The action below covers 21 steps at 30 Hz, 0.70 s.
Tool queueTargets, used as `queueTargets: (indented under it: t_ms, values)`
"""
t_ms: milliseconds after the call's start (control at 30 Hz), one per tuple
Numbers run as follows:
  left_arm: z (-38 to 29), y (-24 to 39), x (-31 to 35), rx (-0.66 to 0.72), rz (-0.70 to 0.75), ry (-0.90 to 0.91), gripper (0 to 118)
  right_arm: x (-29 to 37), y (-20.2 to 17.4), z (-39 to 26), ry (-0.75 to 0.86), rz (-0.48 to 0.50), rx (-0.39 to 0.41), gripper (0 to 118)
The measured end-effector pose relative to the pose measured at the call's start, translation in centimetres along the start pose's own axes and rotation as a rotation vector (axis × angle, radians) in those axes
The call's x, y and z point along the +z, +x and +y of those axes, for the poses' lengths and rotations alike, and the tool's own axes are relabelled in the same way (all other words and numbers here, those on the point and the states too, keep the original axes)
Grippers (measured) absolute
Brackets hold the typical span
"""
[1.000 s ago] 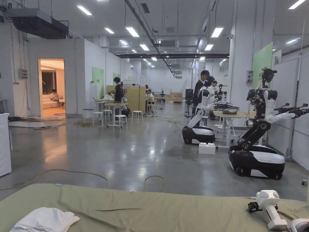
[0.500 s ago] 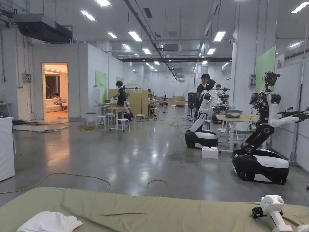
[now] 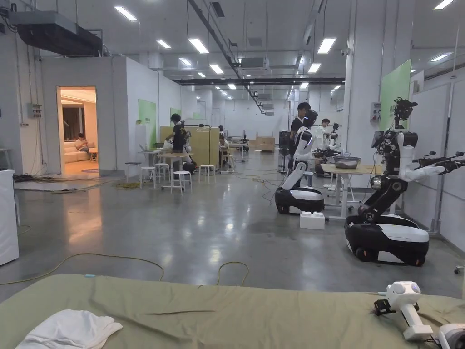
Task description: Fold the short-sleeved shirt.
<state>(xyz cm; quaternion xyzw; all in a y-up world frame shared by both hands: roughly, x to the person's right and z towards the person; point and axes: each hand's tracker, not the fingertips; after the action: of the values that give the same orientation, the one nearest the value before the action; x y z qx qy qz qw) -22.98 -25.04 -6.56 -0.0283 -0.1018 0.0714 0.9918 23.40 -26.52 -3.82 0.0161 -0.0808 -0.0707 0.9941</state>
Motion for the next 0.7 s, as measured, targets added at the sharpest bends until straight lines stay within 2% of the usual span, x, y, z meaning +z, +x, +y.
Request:
queueTargets:
  t_ms: [67, 233, 500, 700]
  values:
    - [0.2, 0.1, 0.1, 0.028, -0.016, 0.02, 0, 0.1, 0.3, 0.0, 0.013, 0.024, -0.016, 0]
    - [0.8, 1.3, 0.4, -0.027, -0.036, 0.036, 0, 0.3, 0.1, 0.0, 0.015, 0.055, 0.038, 0]
    - [0.9, 2.2, 0.3, -0.084, -0.053, 0.033, 0, 0.2, -0.3, -0.2, 0.012, 0.098, 0.061, 0]
    - [0.8, 2.0, 0.2, -0.087, -0.058, 0.026, 0, 0.2, -0.8, -0.4, 0.005, 0.105, 0.048, 0]
